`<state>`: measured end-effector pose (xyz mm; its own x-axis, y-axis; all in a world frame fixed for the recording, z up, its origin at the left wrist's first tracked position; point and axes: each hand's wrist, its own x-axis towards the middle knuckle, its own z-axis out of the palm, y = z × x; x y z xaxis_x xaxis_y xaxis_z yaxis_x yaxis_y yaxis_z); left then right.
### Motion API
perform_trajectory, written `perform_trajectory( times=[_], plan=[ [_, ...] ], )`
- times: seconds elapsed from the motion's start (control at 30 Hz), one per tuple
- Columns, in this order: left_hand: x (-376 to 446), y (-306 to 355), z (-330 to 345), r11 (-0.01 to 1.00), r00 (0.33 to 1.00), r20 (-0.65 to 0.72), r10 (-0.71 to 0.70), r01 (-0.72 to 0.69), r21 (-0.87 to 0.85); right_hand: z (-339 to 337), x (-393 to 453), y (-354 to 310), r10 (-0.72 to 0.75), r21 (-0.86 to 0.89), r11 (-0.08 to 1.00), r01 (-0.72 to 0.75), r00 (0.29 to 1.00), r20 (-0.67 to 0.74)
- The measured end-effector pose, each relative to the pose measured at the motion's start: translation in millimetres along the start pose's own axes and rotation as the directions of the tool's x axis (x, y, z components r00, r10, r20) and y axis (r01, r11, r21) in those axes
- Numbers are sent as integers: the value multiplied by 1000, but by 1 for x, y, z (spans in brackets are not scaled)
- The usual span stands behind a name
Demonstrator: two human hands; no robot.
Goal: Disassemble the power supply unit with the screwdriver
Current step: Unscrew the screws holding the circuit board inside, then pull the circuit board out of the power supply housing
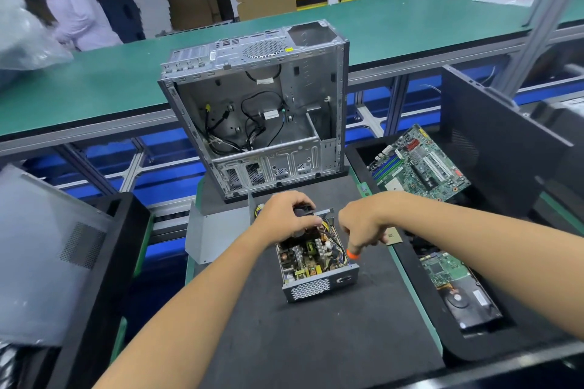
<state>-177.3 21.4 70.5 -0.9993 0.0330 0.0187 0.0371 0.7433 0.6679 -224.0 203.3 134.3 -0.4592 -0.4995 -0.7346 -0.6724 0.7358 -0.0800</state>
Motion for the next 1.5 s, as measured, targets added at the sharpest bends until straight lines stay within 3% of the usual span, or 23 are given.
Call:
perform_trajectory(
  times=[0.27,0.5,0.67,0.83,0.93,1.07,1.23,1.37,1.5],
  plan=[
    [6,-10,10,989,999,-19,-48,50,139,-39,-14,13,28,92,996,-21,997,-75],
    [13,-17,8,990,993,-28,-112,114,80,-45,-20,31,163,192,972,-133,975,-149],
    [16,-18,8,989,993,-25,-118,120,90,-40,-28,47,244,101,968,-231,960,-139],
    [16,-14,9,989,994,-2,-113,113,95,-22,-9,52,265,289,932,-216,954,-140],
    [16,-10,10,988,994,16,-111,108,111,-7,13,45,279,250,940,-234,946,-165],
    [15,-8,10,987,995,27,-97,92,133,19,41,28,272,215,943,-255,961,-52],
    [11,-5,11,988,995,11,-102,100,119,53,73,23,295,330,898,-291,955,40],
    [9,-1,12,993,998,-34,-62,65,98,68,87,20,319,466,841,-275,948,-16],
    [8,2,12,998,998,-41,-56,57,21,62,82,20,252,380,906,-188,959,-128]
  ],
)
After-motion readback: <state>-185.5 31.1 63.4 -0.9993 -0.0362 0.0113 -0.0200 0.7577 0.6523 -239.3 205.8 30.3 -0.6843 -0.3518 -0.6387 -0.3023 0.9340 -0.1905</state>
